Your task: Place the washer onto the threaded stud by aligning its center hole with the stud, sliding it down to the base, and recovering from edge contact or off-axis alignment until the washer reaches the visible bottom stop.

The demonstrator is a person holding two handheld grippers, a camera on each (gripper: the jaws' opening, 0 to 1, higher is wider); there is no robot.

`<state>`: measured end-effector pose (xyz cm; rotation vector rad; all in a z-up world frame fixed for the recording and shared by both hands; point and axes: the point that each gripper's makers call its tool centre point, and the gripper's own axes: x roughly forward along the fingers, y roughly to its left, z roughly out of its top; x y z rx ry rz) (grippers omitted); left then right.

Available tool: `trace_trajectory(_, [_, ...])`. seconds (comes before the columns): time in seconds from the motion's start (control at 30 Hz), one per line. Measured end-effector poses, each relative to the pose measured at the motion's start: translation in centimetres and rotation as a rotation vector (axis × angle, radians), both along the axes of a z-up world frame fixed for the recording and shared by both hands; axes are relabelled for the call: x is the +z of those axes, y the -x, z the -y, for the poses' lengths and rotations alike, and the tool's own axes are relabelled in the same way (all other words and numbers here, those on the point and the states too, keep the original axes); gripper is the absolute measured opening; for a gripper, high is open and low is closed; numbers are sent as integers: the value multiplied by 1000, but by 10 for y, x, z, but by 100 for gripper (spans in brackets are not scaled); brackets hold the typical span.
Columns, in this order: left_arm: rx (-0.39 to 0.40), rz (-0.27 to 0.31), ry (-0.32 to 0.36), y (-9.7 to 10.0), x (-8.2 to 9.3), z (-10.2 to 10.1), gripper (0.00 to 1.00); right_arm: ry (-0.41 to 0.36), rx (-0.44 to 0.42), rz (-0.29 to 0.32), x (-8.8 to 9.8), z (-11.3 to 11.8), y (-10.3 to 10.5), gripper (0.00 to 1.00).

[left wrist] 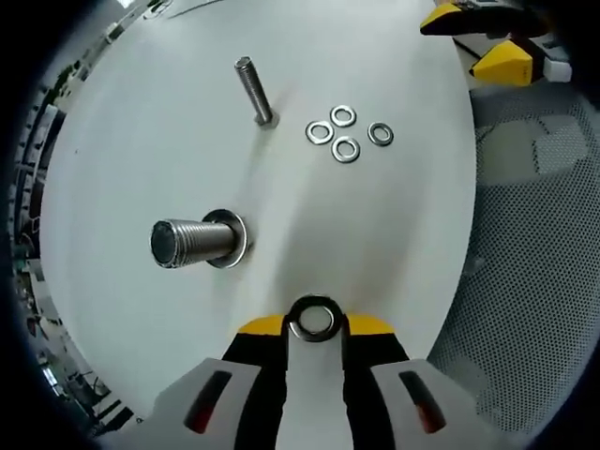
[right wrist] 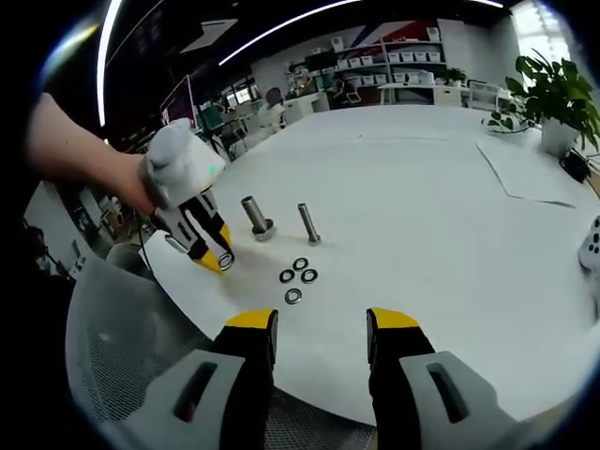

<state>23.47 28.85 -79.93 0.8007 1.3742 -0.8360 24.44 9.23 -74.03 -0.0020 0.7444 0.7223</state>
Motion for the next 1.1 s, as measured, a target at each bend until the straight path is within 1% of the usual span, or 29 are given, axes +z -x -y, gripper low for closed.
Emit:
trace_trajectory(0.2, [4,-2,1,0,0,-1,19,2,-2,-2,0,1,1,41])
trace_trajectory(0.5, [26,-12,4,0,1,-11,18,2,-6,-3,-1,1,-1,41])
trace_trajectory(0.87, [21,-3,28,0,8,-8,18,4,-2,-3,0,-2,-1,41])
trace_trajectory(1.1, [14,4,41,-4,18,-5,18,5,2,-1,0,-2,-2,41])
